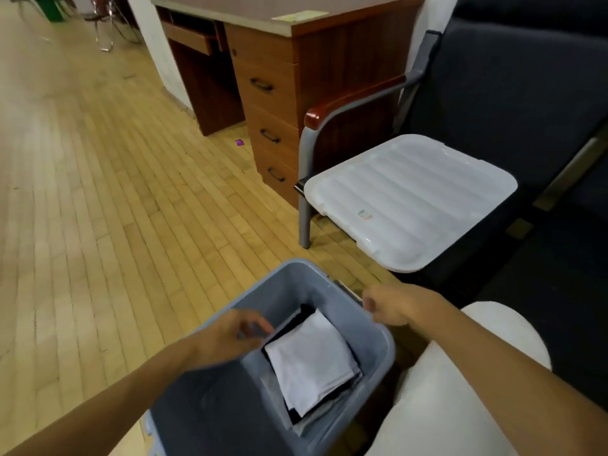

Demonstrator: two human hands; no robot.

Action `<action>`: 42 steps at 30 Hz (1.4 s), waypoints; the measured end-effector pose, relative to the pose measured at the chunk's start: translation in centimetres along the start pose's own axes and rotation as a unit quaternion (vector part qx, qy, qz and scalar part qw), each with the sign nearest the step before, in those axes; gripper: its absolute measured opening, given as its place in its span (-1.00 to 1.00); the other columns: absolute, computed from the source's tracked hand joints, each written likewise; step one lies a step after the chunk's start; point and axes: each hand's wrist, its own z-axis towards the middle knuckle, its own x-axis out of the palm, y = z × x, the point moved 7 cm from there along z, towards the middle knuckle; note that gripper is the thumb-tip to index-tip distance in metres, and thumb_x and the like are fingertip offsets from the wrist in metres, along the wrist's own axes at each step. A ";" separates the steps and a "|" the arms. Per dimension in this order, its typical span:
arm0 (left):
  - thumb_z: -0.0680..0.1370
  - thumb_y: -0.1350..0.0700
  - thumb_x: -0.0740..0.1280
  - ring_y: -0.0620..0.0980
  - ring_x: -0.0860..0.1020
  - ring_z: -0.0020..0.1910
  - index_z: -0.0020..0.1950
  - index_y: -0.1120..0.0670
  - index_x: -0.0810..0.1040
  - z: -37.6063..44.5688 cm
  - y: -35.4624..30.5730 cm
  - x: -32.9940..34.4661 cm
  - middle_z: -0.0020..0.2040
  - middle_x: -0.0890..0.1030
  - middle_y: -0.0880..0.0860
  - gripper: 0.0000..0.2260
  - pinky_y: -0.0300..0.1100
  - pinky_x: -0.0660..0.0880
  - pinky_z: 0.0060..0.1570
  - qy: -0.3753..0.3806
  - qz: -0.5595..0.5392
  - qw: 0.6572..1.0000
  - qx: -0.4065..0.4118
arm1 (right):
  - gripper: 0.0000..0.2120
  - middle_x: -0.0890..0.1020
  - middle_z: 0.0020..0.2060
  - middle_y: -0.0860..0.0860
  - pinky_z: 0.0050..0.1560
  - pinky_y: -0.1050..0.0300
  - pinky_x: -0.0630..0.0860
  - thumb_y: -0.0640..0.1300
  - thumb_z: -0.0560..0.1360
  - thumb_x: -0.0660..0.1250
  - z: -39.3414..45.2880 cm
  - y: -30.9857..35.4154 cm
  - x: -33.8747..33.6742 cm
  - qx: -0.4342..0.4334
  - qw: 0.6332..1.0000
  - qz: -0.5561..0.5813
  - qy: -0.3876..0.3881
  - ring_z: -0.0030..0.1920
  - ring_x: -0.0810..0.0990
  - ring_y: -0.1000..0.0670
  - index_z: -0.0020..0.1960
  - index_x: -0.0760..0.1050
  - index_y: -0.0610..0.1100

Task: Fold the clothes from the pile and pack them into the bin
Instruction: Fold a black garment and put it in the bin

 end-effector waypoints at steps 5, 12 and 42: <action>0.53 0.31 0.40 -0.32 0.58 -0.24 -0.15 -0.05 0.61 6.3 -11.6 0.4 -0.25 0.62 -0.36 -0.76 -0.42 0.44 -0.21 -0.043 -0.032 0.993 0.109 | -0.81 0.57 0.16 -0.02 0.04 0.07 0.51 -0.03 0.61 0.23 -5.0 -2.9 -4.8 -0.020 0.982 0.097 -0.158 0.10 0.58 -0.08 0.19 0.53 0.01; 0.57 0.26 0.37 -0.09 0.53 -0.32 -0.07 0.18 0.63 13.2 -35.1 12.3 -0.24 0.64 0.06 -0.94 -0.23 0.50 -0.26 0.053 -0.085 0.954 0.284 | -0.84 0.66 -0.19 0.08 -0.13 -0.03 0.60 0.04 0.60 0.27 -18.6 -18.3 -4.3 0.037 0.867 0.282 -0.409 -0.16 0.63 0.05 -0.04 0.59 0.04; 0.55 0.13 0.39 -0.10 0.64 -0.17 -0.15 -0.14 0.62 18.5 -50.7 35.6 -0.20 0.65 -0.13 -0.84 -0.10 0.62 -0.08 0.214 0.084 0.917 0.326 | -0.55 0.40 0.24 -0.39 0.19 -0.28 0.38 -0.13 0.46 0.48 -56.6 -52.0 31.4 0.760 0.305 0.256 -0.513 0.25 0.36 -0.40 0.27 0.43 -0.27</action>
